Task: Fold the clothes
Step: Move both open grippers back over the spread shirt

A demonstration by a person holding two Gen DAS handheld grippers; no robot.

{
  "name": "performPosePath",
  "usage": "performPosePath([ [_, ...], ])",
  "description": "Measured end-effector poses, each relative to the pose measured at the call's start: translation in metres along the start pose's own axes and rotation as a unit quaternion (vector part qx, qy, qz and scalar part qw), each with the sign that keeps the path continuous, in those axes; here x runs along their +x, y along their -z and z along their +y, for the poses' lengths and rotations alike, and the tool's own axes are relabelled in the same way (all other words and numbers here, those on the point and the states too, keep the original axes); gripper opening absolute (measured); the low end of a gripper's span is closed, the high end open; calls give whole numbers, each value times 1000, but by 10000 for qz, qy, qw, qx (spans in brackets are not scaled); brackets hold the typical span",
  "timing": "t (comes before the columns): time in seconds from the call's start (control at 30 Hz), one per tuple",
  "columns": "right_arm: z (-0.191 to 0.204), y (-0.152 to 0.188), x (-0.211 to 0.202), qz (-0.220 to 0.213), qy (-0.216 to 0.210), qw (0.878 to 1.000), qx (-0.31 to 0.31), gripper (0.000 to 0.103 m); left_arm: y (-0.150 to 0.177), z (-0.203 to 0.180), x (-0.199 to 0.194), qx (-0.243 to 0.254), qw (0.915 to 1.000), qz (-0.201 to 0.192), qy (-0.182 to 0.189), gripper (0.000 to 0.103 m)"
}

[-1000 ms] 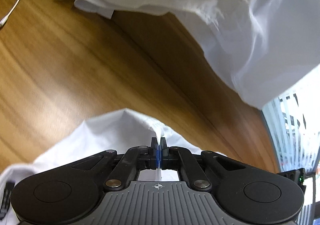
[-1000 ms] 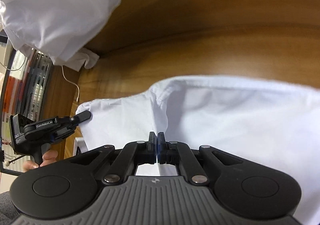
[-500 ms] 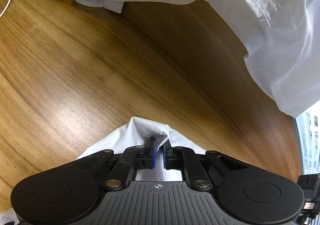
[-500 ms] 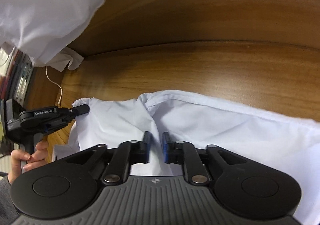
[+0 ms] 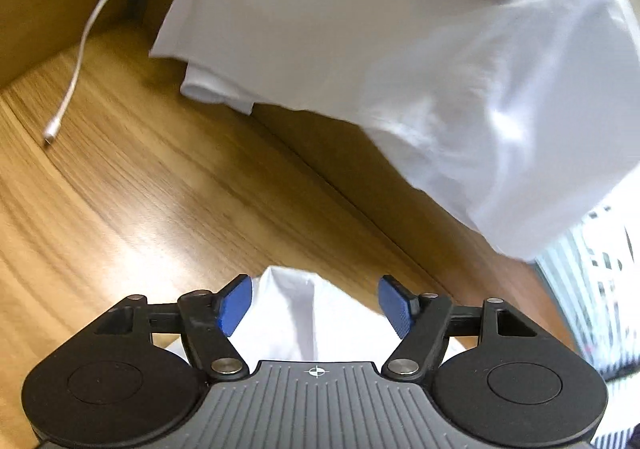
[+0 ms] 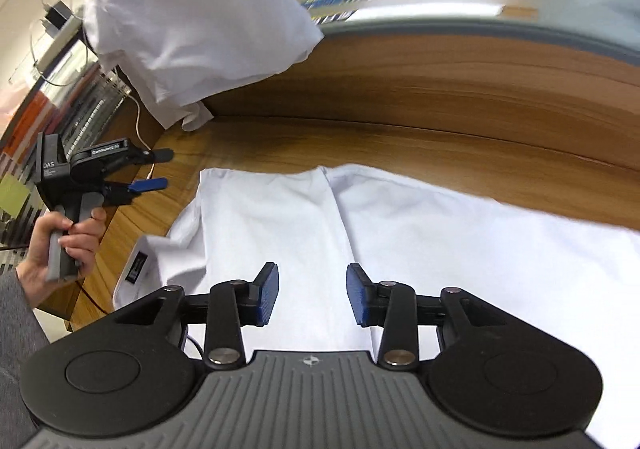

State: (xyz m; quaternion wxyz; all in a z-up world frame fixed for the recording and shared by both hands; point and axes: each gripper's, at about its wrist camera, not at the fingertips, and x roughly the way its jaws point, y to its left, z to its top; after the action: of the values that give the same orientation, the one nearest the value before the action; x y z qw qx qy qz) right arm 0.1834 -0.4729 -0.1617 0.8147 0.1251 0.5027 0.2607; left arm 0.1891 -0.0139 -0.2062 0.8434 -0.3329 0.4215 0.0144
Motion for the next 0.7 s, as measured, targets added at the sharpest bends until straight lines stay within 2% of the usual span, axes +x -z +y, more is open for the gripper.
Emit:
performPosePath([
  [0.27, -7, 101, -96, -411, 783, 9954, 378, 50, 41, -18, -57, 774, 9969, 100, -92, 74],
  [0.37, -8, 147, -117, -449, 1118, 9919, 408, 51, 61, -20, -77, 948, 9954, 142, -85, 76],
  [0.5, 0, 207, -118, -304, 1389, 9894, 288, 51, 83, -15, -94, 1136, 9932, 212, -110, 76],
  [0.7, 27, 272, -79, -98, 1724, 9847, -217, 51, 113, -1, -116, 1400, 9893, 298, -287, 77],
])
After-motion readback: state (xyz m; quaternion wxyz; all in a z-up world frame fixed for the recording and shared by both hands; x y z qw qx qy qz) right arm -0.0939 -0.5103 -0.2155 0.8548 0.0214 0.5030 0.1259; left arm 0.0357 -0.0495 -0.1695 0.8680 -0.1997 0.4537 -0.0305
